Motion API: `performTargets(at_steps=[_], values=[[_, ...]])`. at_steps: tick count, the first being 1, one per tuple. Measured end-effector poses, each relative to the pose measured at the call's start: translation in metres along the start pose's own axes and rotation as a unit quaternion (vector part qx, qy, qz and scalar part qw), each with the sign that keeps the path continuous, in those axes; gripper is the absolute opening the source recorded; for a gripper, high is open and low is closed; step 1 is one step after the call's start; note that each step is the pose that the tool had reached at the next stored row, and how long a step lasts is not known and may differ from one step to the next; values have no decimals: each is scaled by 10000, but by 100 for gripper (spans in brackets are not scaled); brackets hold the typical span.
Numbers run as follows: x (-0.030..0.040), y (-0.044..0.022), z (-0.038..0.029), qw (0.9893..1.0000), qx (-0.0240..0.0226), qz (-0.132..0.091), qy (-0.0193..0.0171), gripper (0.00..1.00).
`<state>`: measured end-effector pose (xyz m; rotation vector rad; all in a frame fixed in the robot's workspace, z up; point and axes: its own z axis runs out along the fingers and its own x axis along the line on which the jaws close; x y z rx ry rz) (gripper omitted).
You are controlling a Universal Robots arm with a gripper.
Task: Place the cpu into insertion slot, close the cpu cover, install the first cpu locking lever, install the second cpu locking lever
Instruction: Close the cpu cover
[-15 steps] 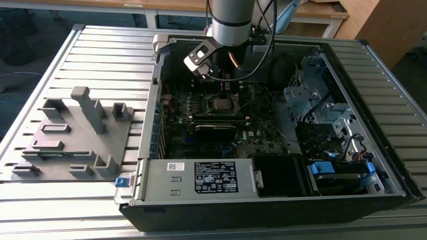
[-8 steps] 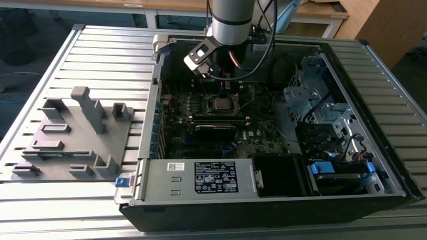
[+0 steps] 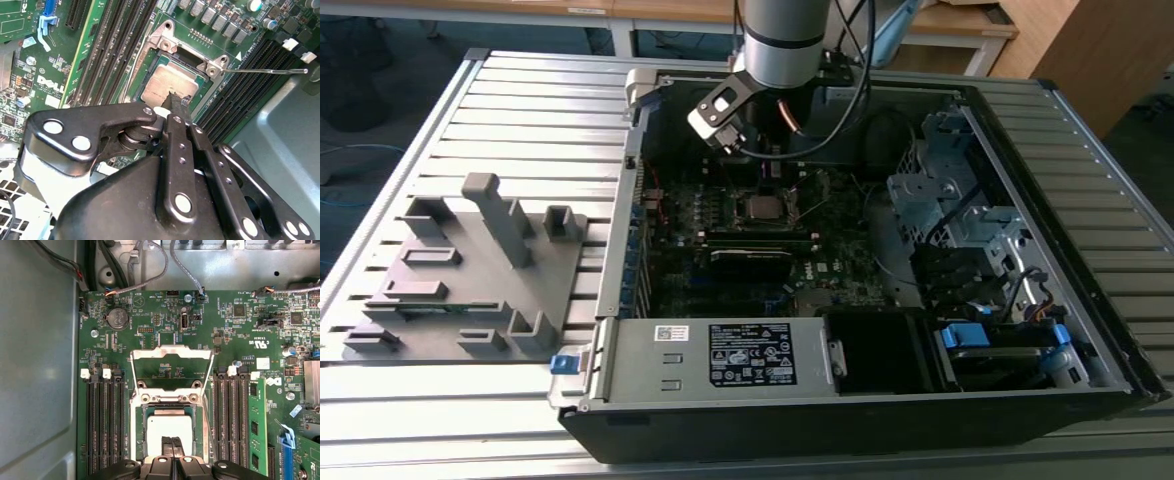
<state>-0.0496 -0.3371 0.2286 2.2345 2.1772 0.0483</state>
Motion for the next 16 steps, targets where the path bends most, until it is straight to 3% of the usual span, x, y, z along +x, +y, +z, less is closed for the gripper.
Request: performTargets(at_steps=[10, 11, 16], values=[[1, 4, -100, 10000, 0, 0, 0, 10], [2, 8, -206, 10000, 0, 0, 0, 10], [2, 8, -219, 10000, 0, 0, 1, 10]])
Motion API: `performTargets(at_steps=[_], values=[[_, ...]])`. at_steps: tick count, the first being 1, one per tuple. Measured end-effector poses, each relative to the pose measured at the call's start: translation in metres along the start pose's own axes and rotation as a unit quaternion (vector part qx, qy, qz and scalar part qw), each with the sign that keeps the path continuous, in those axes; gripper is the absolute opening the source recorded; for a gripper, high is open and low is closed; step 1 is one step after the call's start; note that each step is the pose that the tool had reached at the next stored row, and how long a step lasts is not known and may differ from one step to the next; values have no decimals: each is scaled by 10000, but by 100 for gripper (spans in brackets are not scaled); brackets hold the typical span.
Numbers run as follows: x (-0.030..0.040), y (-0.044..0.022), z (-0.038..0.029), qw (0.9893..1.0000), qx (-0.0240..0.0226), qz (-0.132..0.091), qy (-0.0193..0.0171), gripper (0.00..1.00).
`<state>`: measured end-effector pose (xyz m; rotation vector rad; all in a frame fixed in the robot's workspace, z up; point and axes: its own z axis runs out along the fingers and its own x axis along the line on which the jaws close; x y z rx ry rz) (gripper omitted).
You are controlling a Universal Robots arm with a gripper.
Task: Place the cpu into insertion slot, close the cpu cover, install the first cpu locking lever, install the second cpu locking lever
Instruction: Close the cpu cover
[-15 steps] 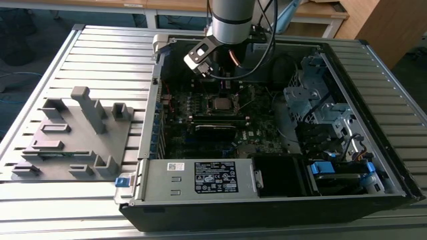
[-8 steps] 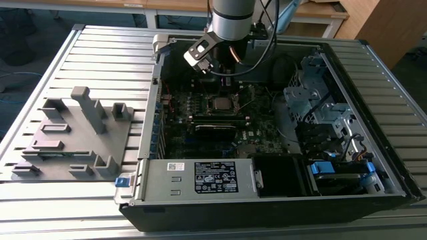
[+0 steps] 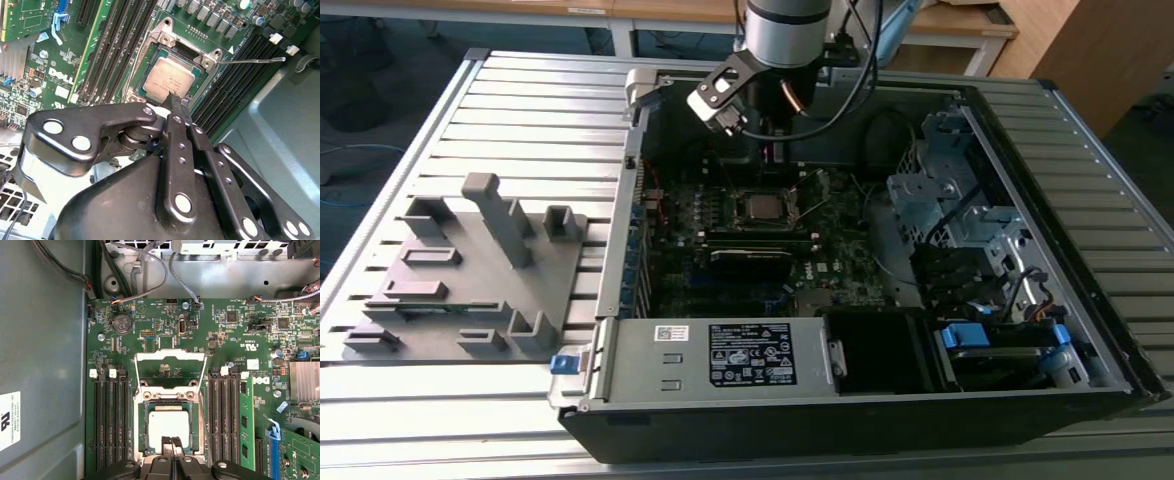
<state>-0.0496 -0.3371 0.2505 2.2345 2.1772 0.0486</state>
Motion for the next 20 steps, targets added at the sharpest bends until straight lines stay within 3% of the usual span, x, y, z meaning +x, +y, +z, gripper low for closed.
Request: performTargets(at_steps=[13, 20], values=[[0, 12, 0, 10000, 8, -1, -1, 10], [2, 67, 2, 10000, 8, 0, -1, 10]])
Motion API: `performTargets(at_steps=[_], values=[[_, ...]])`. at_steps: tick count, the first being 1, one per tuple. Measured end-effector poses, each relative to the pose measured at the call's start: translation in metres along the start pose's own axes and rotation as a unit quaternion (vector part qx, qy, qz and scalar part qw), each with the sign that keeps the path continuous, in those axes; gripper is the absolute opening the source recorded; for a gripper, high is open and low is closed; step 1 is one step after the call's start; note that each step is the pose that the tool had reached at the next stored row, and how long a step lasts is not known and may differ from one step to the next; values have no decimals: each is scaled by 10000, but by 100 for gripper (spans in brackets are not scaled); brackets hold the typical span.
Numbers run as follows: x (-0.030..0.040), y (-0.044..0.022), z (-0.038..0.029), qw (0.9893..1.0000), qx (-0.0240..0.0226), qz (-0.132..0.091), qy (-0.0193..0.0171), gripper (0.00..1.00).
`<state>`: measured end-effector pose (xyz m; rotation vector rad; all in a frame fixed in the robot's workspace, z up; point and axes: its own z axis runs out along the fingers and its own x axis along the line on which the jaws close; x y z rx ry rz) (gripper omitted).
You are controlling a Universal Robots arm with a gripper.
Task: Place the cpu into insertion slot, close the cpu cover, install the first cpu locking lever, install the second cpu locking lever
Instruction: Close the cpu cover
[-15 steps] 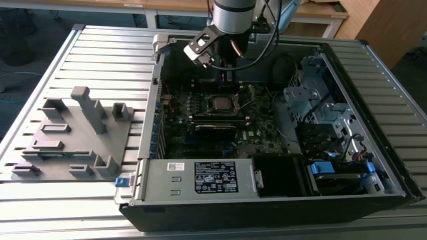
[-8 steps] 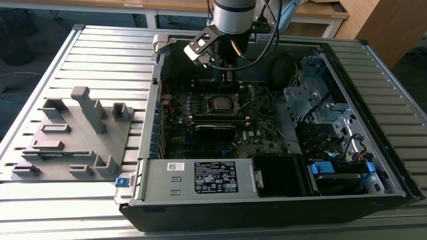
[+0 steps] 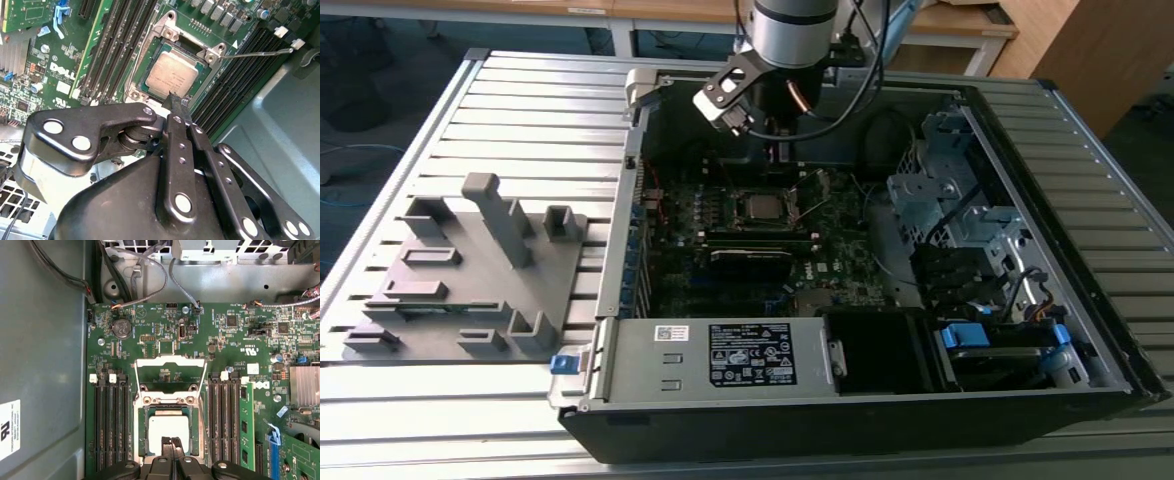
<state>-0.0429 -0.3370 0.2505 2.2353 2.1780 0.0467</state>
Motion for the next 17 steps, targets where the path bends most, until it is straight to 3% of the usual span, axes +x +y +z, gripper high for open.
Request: performTargets(at_steps=[2, 3, 8, 17], values=[[0, 25, 1, 10000, 0, 0, 0, 10], [4, 170, -5, 10000, 1, 0, -2, 10], [6, 176, -163, 10000, 0, 0, -1, 10], [5, 189, -164, 10000, 0, 0, 0, 10]])
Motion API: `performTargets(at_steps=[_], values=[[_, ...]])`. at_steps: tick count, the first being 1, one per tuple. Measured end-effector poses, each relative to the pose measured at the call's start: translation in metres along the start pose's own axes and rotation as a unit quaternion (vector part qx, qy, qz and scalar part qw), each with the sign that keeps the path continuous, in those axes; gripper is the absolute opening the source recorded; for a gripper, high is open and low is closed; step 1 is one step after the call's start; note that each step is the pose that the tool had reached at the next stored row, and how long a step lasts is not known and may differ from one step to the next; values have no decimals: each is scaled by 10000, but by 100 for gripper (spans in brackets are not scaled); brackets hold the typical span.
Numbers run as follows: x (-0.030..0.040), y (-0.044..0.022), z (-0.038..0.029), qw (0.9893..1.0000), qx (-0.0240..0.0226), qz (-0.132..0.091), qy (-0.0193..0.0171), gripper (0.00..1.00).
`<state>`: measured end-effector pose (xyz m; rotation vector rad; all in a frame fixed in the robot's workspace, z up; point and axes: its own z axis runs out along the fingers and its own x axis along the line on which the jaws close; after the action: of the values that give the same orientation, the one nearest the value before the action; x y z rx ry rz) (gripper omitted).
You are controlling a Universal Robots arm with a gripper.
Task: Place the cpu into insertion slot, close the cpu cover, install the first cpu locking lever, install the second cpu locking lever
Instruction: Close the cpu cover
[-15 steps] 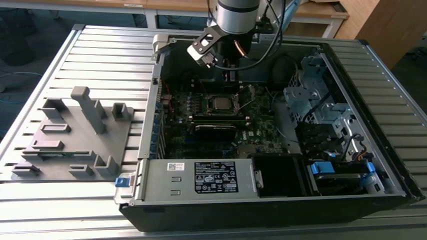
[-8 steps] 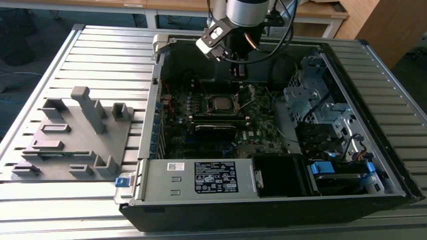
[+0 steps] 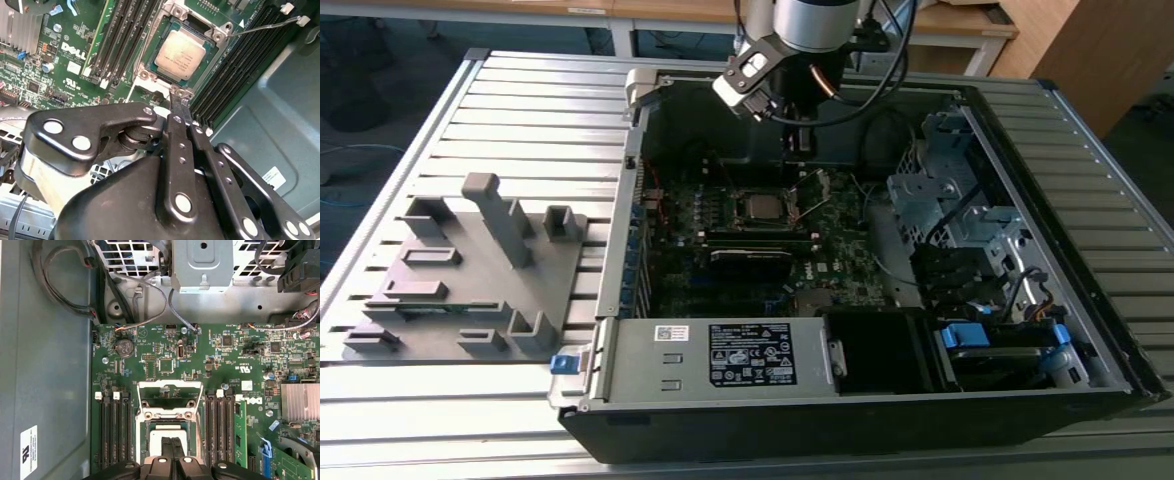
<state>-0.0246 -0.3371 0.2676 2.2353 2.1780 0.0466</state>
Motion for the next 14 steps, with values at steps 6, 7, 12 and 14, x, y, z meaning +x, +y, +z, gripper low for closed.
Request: performTargets(at_steps=[6, 7, 12, 14], values=[[1, 2, -8, 10000, 1, 0, -1, 10], [1, 2, -8, 10000, 0, 0, 0, 10], [1, 10, -9, 10000, 0, -1, 0, 10], [1, 21, -9, 10000, 0, 0, 0, 10]])
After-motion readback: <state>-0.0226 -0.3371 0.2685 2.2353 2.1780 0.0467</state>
